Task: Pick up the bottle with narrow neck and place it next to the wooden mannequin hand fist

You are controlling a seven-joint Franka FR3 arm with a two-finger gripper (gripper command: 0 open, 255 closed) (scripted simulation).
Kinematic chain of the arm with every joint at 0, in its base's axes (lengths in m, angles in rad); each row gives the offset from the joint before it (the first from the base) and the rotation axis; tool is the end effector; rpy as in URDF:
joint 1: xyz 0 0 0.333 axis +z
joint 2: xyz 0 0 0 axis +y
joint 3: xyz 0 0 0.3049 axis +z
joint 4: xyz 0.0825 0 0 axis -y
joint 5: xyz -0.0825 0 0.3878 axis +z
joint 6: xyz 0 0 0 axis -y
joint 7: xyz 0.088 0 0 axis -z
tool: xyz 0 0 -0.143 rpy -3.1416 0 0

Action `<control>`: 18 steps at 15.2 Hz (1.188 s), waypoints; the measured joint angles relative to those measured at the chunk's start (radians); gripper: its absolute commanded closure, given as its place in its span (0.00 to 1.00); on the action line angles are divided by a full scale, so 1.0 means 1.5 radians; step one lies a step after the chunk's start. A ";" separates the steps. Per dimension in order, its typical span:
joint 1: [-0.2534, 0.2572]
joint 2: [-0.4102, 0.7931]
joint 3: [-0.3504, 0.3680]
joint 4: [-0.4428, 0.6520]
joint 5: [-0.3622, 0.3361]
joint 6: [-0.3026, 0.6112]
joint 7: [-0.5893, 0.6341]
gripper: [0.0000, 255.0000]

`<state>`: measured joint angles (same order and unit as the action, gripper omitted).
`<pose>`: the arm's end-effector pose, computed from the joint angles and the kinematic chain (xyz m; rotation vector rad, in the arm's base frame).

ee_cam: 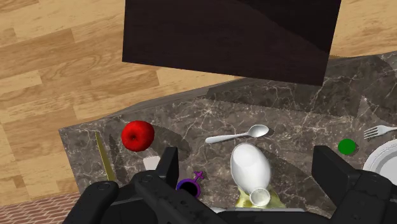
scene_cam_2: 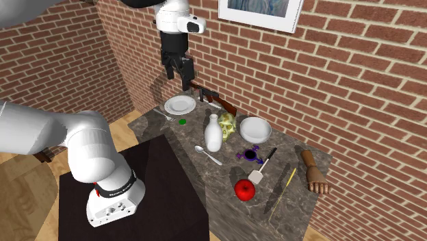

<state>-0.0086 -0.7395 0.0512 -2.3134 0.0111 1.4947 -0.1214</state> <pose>0.3197 0.0183 0.5453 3.1106 0.2332 -0.1262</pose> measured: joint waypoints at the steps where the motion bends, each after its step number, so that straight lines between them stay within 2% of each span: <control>1: 0.000 0.000 0.000 0.000 0.000 0.000 0.000 0.00; 7: 0.006 0.056 0.027 -0.057 0.014 0.112 0.029 0.00; 18: 0.014 0.261 0.084 -0.087 0.022 0.348 0.098 0.00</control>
<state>0.0131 -0.3475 0.1776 -2.4440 0.0444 2.0166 0.0263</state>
